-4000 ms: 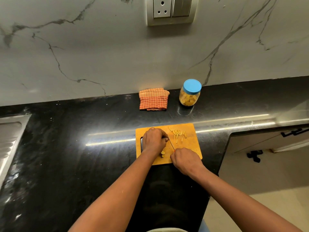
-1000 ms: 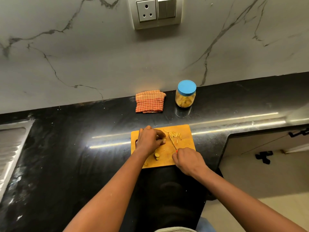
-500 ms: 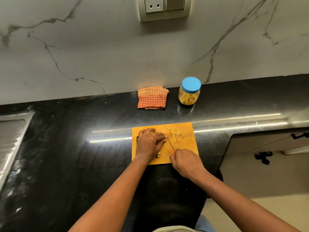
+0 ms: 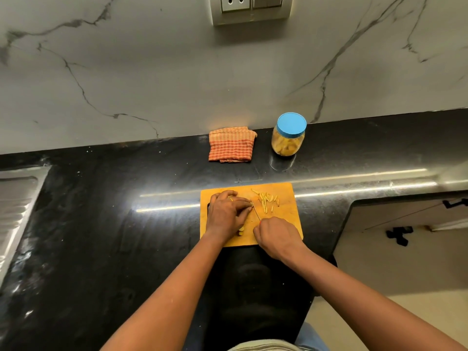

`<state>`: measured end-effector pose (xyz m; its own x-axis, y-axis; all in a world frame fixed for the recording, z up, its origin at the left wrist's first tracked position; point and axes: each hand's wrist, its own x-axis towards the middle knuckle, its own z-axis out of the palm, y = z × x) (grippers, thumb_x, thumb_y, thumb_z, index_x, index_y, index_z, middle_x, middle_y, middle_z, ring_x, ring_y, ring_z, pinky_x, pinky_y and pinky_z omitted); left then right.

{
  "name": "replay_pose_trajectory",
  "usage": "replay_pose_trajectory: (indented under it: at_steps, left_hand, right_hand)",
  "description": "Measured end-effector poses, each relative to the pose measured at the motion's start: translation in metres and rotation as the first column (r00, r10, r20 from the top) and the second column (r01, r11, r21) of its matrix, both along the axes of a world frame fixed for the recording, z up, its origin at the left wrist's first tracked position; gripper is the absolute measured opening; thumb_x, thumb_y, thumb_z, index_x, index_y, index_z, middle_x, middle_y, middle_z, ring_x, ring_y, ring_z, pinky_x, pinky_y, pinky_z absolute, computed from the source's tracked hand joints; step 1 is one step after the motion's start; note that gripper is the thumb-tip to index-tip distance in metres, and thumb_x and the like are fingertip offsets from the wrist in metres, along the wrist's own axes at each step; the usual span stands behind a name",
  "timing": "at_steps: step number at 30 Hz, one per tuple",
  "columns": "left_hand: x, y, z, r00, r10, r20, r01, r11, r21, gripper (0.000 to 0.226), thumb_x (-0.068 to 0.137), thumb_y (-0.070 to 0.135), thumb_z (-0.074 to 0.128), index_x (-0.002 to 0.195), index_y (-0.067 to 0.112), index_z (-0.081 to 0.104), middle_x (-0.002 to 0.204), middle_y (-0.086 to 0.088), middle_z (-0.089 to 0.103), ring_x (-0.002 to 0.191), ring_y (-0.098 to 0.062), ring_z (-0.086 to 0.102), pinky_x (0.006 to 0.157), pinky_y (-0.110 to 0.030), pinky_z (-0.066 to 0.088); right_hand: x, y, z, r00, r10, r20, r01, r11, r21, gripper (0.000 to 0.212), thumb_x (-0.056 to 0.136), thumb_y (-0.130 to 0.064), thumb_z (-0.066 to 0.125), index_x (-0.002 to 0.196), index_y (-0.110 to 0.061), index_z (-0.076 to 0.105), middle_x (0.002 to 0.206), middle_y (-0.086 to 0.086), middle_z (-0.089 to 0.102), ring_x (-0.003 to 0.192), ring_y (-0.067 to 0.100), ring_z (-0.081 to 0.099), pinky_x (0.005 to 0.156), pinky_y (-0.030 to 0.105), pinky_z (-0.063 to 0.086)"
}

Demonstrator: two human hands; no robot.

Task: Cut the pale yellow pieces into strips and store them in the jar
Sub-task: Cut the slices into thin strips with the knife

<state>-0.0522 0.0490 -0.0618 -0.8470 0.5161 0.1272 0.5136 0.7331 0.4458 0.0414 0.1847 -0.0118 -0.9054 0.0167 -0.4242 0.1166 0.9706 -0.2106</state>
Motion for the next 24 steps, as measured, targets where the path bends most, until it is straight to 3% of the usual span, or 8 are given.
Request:
replay_pose_trajectory:
  at_steps: [10, 15, 19, 24]
  left_hand:
    - [-0.003, 0.002, 0.005, 0.996, 0.059, 0.063, -0.060, 0.998, 0.011, 0.019, 0.079, 0.040, 0.076, 0.096, 0.032, 0.078, 0.097, 0.019, 0.073, 0.110, -0.005, 0.055, 0.096, -0.030, 0.031]
    - [-0.003, 0.002, 0.006, 0.991, 0.080, 0.106, -0.084, 0.996, 0.035, 0.019, 0.078, 0.039, 0.078, 0.096, 0.030, 0.077, 0.096, 0.017, 0.073, 0.111, -0.006, 0.056, 0.099, -0.031, 0.032]
    - [-0.003, 0.002, 0.009, 0.991, 0.065, 0.114, -0.066, 0.998, 0.006, 0.020, 0.081, 0.039, 0.075, 0.100, 0.031, 0.076, 0.101, 0.017, 0.073, 0.115, -0.006, 0.055, 0.101, -0.031, 0.031]
    - [-0.003, 0.002, 0.010, 0.990, 0.066, 0.126, -0.067, 0.998, 0.004, 0.019, 0.081, 0.037, 0.076, 0.100, 0.031, 0.076, 0.101, 0.018, 0.072, 0.115, -0.006, 0.054, 0.102, -0.031, 0.031]
  right_hand:
    - [0.022, 0.004, -0.022, 1.000, -0.020, 0.008, 0.020, 1.000, 0.002, 0.034, 0.101, -0.031, 0.031, 0.101, -0.015, 0.061, 0.098, 0.006, 0.060, 0.086, 0.024, 0.058, 0.060, 0.034, 0.034]
    - [0.027, 0.001, -0.013, 0.980, -0.194, -0.035, 0.190, 0.977, -0.094, 0.028, 0.101, -0.031, 0.032, 0.088, -0.017, 0.052, 0.069, -0.003, 0.039, 0.075, 0.021, 0.052, 0.063, 0.034, 0.036]
    - [0.019, 0.000, -0.006, 0.983, -0.171, -0.067, 0.163, 0.980, -0.113, 0.031, 0.102, -0.031, 0.031, 0.095, -0.016, 0.058, 0.087, 0.002, 0.052, 0.079, 0.021, 0.054, 0.060, 0.033, 0.034]
    - [0.008, -0.003, -0.002, 0.989, -0.138, -0.047, 0.136, 0.990, -0.039, 0.033, 0.102, -0.035, 0.034, 0.089, -0.017, 0.058, 0.088, 0.003, 0.060, 0.075, 0.020, 0.055, 0.063, 0.031, 0.041]
